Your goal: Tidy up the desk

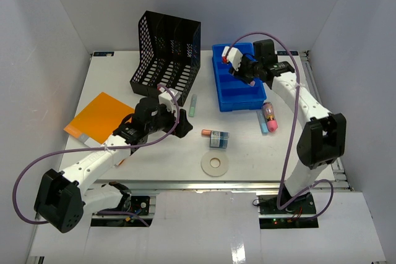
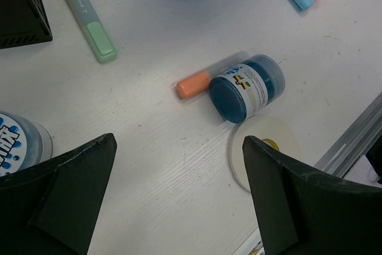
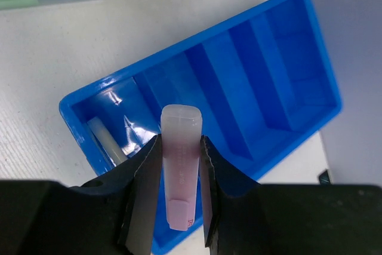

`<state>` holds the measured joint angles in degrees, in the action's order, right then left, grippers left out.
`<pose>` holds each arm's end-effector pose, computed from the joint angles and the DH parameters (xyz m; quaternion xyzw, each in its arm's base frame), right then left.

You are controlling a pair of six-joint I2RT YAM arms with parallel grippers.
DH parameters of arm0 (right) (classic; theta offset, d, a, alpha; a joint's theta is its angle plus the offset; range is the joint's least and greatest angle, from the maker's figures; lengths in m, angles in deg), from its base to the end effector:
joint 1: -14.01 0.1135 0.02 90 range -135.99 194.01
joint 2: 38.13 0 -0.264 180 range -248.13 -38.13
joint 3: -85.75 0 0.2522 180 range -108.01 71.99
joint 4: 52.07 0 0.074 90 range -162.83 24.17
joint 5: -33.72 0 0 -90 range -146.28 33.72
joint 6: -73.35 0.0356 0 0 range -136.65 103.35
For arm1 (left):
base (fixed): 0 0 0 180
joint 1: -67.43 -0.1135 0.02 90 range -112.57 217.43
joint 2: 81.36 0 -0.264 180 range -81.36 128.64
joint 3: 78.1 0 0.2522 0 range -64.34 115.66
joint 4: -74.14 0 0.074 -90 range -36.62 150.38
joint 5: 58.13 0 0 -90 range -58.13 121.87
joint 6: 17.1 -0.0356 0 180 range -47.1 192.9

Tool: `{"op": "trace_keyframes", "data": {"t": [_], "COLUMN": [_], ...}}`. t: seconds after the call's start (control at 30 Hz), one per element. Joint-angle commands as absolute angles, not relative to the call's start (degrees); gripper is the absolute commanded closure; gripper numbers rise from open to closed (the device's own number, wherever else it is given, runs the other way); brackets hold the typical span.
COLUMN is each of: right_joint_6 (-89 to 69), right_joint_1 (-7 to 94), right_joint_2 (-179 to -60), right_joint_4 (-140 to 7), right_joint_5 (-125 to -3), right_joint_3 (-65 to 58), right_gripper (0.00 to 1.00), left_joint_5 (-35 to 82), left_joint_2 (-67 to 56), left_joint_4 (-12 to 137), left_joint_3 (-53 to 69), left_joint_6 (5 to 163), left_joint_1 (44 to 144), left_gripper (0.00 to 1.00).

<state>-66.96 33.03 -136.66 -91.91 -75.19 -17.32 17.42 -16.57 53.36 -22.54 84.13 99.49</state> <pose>0.3729 0.1408 0.3323 -0.5604 0.6777 0.0183 0.4757 0.2075 -0.1405 0.2576 0.2172 0.8337 -0.2842 0.4208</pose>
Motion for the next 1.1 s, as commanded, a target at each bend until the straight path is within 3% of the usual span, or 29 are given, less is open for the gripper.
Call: {"op": "trace_keyframes", "data": {"t": [0.0, 0.27, 0.37, 0.47, 0.57, 0.7, 0.8, 0.93, 1.07], "right_joint_6": [-68.4, -68.9, -69.2, -69.0, -67.0, -60.8, -55.3, -56.4, -59.2], "right_joint_1": [31.2, 29.8, 29.7, 29.6, 29.2, 26.3, 20.2, 14.8, 8.5], "right_joint_2": [-140.3, -143.9, -143.0, -142.3, -140.6, -135.7, -129.6, -121.5, -111.6], "right_joint_4": [-88.7, -87.5, -87.6, -87.6, -87.8, -91.1, -97.9, -103.4, -103.6], "right_joint_5": [-79.9, -82.0, -82.7, -82.6, -82.8, -89.0, -106.4, -119.5, -125.0], "right_joint_3": [-20.3, -16.2, -14.1, -11.7, -11.3, -13.4, -13.5, -4.6, 11.4], "right_gripper": [0.82, 0.69, 0.51, 0.23, 0.15, 0.13, 0.13, 0.13, 0.13], "left_joint_5": [16.1, 14.5, 14.5, 15.2, 17.1, 22.3, 28.0, 35.1, 43.3], "left_joint_2": [-16.7, -12.6, -10.6, -6.3, -2.8, 2.4, 7.6, 14.4, 21.7], "left_joint_4": [55.3, 56.3, 56.6, 56.7, 56.4, 54.9, 52.7, 50.3, 49.0], "left_joint_3": [-22.5, -20.9, -19.7, -16.6, -13.9, -9.4, -4.9, 0.2, 5.5], "left_joint_6": [84.7, 86.1, 87.2, 88.6, 90.1, 91.5, 92.5, 93.9, 94.8], "left_joint_1": [99.3, 99.3, 99.3, 99.4, 100.1, 102.1, 104.4, 105.2, 105.3], "left_gripper": [0.02, 0.02, 0.02, 0.02, 0.03, 0.07, 0.15, 0.27, 0.3]}}
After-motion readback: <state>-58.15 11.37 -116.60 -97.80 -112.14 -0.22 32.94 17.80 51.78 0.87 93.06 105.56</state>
